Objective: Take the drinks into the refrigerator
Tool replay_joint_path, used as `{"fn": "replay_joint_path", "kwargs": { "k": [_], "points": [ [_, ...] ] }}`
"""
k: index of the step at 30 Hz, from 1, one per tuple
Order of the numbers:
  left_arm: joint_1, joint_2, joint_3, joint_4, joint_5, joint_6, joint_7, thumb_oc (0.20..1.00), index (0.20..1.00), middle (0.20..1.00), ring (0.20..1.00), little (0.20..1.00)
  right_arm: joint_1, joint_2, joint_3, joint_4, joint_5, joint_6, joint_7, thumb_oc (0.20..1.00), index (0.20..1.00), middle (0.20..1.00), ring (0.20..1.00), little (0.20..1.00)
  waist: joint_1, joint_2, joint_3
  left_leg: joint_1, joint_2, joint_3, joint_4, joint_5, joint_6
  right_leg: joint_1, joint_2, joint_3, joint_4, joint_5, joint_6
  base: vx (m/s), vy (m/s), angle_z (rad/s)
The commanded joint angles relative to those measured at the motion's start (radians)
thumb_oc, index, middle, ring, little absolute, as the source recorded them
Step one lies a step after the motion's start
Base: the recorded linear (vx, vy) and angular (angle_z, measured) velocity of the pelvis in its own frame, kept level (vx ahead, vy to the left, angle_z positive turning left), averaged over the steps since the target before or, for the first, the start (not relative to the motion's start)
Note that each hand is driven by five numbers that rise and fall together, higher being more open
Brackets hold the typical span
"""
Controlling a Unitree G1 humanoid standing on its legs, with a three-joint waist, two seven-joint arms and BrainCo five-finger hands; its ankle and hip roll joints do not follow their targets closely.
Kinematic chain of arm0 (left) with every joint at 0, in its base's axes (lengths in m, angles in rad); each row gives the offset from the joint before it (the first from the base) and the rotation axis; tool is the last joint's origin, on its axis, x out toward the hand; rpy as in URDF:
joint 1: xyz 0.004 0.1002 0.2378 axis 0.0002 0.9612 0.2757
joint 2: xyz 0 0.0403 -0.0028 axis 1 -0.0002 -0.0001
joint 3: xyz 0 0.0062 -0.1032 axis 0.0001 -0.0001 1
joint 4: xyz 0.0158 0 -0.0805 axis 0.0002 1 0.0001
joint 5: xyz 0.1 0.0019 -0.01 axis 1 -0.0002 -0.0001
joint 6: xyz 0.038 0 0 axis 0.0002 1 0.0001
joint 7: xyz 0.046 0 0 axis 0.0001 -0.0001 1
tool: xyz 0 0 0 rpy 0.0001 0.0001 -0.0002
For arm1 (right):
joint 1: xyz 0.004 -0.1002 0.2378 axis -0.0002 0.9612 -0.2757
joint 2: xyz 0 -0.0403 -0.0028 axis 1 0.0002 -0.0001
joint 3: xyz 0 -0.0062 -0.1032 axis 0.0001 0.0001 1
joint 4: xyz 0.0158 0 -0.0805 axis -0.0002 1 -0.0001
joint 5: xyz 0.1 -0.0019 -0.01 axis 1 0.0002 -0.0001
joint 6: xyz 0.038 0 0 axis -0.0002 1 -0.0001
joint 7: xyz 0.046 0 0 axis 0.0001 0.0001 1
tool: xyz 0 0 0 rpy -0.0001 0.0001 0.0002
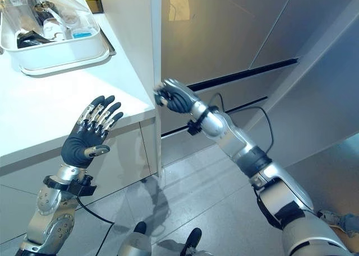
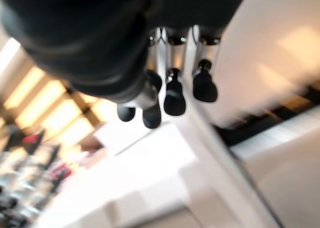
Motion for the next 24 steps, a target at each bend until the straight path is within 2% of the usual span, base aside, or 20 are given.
{"fn": "replay_joint_path", "kwargs": {
  "k": [1,2,3,9,12,19,24],
  "points": [
    [0.035,-0.005,-0.001,-0.115,0.043,-0.048,0.007,1.000,1.000,1.000,1.000,1.000,-0.013,-0.028,-0.042,-0.017,0.041,-0.018,-0.024,0.200,0.200,0.200,0.200,0.200,-0.029,0.031,-0.037,-0.015,-0.068,-0.007,-0.026,-0.022,0.102,0.025,-0.045,0.041,0.140,-0.109,0.073,-0.03,0.030,-0.07],
    [0.036,-0.007,0.000,-0.116,0.049,-0.049,0.007,1.000,1.000,1.000,1.000,1.000,0.010,-0.034,-0.048,-0.014,0.038,-0.018,-0.024,0.291,0.291,0.291,0.291,0.291,-0.036,0.033,-0.036,-0.014,-0.068,-0.004,-0.027,-0.023,0.102,0.024,-0.045,0.045,0.140,-0.110,0.073,-0.01,0.022,-0.19],
    [0.038,-0.009,-0.001,-0.116,0.055,-0.051,0.008,1.000,1.000,1.000,1.000,1.000,0.037,-0.032,-0.059,-0.010,0.035,-0.017,-0.026,1.000,1.000,1.000,1.000,1.000,-0.040,0.037,-0.038,-0.013,-0.067,0.002,-0.027,-0.023,0.102,0.023,-0.044,0.049,0.140,-0.109,0.073,-0.02,0.029,-0.22],
    [0.043,-0.016,0.018,-0.100,0.099,-0.061,0.023,1.000,1.000,1.000,1.000,1.000,0.250,-0.032,-0.148,-0.012,0.055,-0.030,-0.039,1.000,1.000,1.000,1.000,1.000,-0.080,0.046,-0.038,-0.005,-0.063,0.021,-0.029,-0.027,0.101,0.018,-0.042,0.068,0.140,-0.107,0.077,-0.01,0.020,-0.16],
    [0.047,-0.017,0.016,-0.093,0.112,-0.064,0.028,1.000,1.000,1.000,1.000,1.000,0.312,-0.034,-0.173,-0.016,0.052,-0.032,-0.043,1.000,1.000,1.000,1.000,1.000,-0.087,0.046,-0.042,-0.002,-0.062,0.024,-0.029,-0.030,0.102,0.018,-0.042,0.069,0.139,-0.107,0.078,-0.01,0.004,-0.06],
    [0.063,-0.017,0.028,-0.039,0.178,-0.069,0.045,1.000,1.000,1.000,1.000,1.000,0.521,0.003,-0.263,0.128,0.086,-0.037,-0.063,1.000,1.000,1.000,1.000,1.000,-0.127,0.044,-0.051,0.004,-0.061,0.035,-0.032,-0.035,0.100,0.021,-0.041,0.078,0.135,-0.105,0.084,0.00,0.008,-0.08],
    [0.083,-0.004,0.017,0.052,0.209,-0.062,0.034,1.000,1.000,1.000,1.000,1.000,0.631,0.054,-0.368,0.272,0.199,-0.041,-0.078,1.000,1.000,1.000,1.000,1.000,-0.156,0.046,-0.057,0.007,-0.062,0.044,-0.032,-0.039,0.099,0.019,-0.039,0.089,0.133,-0.102,0.087,0.00,0.014,-0.01]
  ]
}}
